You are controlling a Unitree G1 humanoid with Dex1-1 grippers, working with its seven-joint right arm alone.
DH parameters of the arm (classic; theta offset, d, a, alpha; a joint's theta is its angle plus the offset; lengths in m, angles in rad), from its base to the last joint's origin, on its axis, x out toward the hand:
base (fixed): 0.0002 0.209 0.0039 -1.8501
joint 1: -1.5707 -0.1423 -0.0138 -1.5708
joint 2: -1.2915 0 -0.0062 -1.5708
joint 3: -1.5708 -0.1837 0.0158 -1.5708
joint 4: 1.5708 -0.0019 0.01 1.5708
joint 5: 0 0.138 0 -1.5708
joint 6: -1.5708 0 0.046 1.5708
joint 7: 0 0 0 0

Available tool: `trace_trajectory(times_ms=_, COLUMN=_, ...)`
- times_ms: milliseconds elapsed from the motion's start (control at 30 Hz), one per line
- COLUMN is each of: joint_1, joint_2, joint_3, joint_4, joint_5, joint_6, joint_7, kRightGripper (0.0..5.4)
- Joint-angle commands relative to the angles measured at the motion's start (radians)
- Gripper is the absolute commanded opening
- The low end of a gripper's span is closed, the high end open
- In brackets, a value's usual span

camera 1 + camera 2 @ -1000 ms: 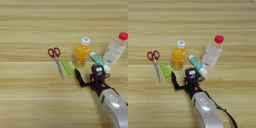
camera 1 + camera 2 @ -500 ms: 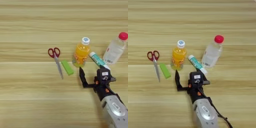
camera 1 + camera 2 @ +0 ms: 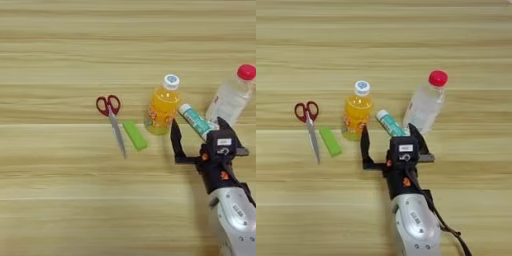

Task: Move the objects on the table

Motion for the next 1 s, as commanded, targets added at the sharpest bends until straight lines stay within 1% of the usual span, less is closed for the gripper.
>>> trace_trajectory(times_ms=33, joint_1=-0.047, joint_2=-0.008, joint_3=-0.034, joint_4=-0.006, joint_5=-0.002, joint_6=-0.006, joint_7=-0.023, kRightGripper=5.35)
trace_trajectory(times_ms=167, joint_1=-0.050, joint_2=-0.006, joint_3=-0.047, joint_4=-0.007, joint_5=0.001, joint_6=0.026, joint_7=-0.032, kRightGripper=5.35)
trace_trajectory(times_ms=333, joint_1=-0.052, joint_2=-0.006, joint_3=-0.050, joint_4=-0.007, joint_5=0.005, joint_6=0.041, joint_7=-0.027, kRightGripper=5.35)
trace_trajectory(times_ms=500, joint_1=-0.073, joint_2=-0.011, joint_3=-0.076, joint_4=0.026, joint_5=0.025, joint_6=0.069, joint_7=-0.026, kRightGripper=5.35)
trace_trajectory(times_ms=633, joint_1=-0.083, joint_2=-0.006, joint_3=-0.092, joint_4=0.042, joint_5=0.053, joint_6=0.105, joint_7=-0.018, kRightGripper=5.35)
trace_trajectory(times_ms=1000, joint_1=-0.100, joint_2=-0.009, joint_3=-0.113, joint_4=0.075, joint_5=0.084, joint_6=0.144, joint_7=-0.010, kRightGripper=5.35)
